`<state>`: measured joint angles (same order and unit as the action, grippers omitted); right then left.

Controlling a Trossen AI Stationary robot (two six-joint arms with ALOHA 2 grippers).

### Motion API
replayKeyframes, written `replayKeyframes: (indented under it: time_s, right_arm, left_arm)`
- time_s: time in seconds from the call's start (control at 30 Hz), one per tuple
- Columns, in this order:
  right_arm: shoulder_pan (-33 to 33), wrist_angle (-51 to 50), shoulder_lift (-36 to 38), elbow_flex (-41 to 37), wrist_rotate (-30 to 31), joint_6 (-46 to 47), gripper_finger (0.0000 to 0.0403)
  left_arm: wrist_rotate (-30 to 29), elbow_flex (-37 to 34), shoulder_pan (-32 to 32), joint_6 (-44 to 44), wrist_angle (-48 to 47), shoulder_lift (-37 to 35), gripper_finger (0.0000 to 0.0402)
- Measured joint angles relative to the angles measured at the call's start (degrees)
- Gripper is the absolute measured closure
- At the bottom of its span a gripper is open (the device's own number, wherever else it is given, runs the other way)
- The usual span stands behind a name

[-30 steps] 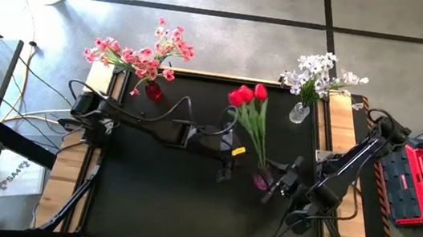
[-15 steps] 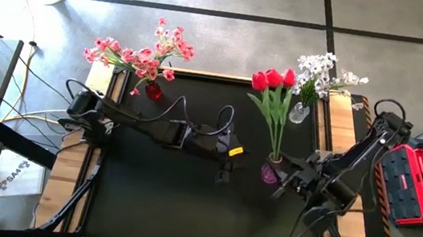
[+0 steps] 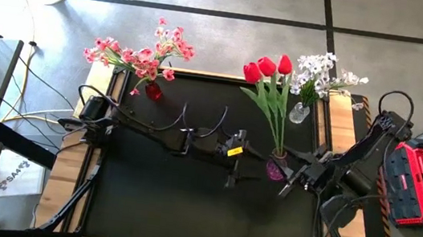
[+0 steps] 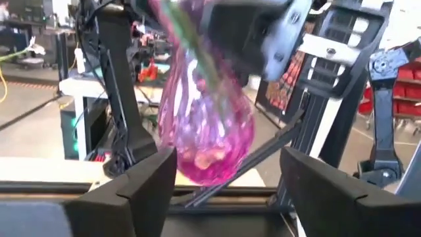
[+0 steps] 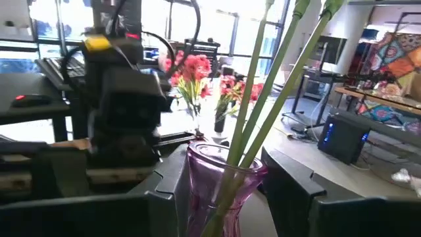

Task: Sort flowers into vase by color
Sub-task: Adjust the purple flower vase

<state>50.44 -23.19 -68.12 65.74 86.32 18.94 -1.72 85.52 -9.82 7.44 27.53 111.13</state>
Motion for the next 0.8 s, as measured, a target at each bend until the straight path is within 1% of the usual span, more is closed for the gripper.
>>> replayKeyframes:
  time_s: [0.07, 0.17, 0.27, 0.37, 0.47, 0.53, 0.63, 0.8]
  right_arm:
    - [-0.8, 0.2, 0.0, 1.3, -2.1, -1.3, 0.0272]
    - [-3.0, 2.1, 0.0, 2.1, -7.6, -3.5, 0.0272]
    - [-5.9, 7.5, 0.0, 2.1, -14.2, -8.5, 0.0272]
    - [-8.0, 13.6, 0.0, 2.0, -19.0, -15.9, 0.0272]
    - [-9.1, 19.9, 0.0, 2.0, -21.2, -23.1, 0.0272]
    - [-9.6, 22.3, 0.0, 2.0, -22.2, -26.6, 0.0272]
    - [-9.9, 24.1, 0.0, 2.0, -23.1, -28.2, 0.0272]
    - [-9.9, 24.1, 0.0, 1.9, -23.3, -28.3, 0.0272]
  left_arm:
    - [0.0, 0.0, 0.0, 0.0, 1.7, 0.6, 0.0129]
    - [0.1, 0.0, 0.2, 0.0, 5.1, 1.2, 0.0115]
    - [1.6, 0.1, 0.7, -0.2, 9.1, 2.1, 0.011]
    - [4.9, 0.1, 0.9, 0.0, 10.2, 2.1, 0.011]
    - [5.5, 0.2, 0.9, 0.0, 10.9, 1.9, 0.011]
    - [5.8, 0.2, 0.9, 0.3, 11.6, 1.9, 0.0112]
    - [5.9, 0.2, 0.9, 0.5, 12.3, 1.9, 0.0118]
    - [6.3, 0.2, 0.9, 0.5, 12.1, 1.9, 0.0133]
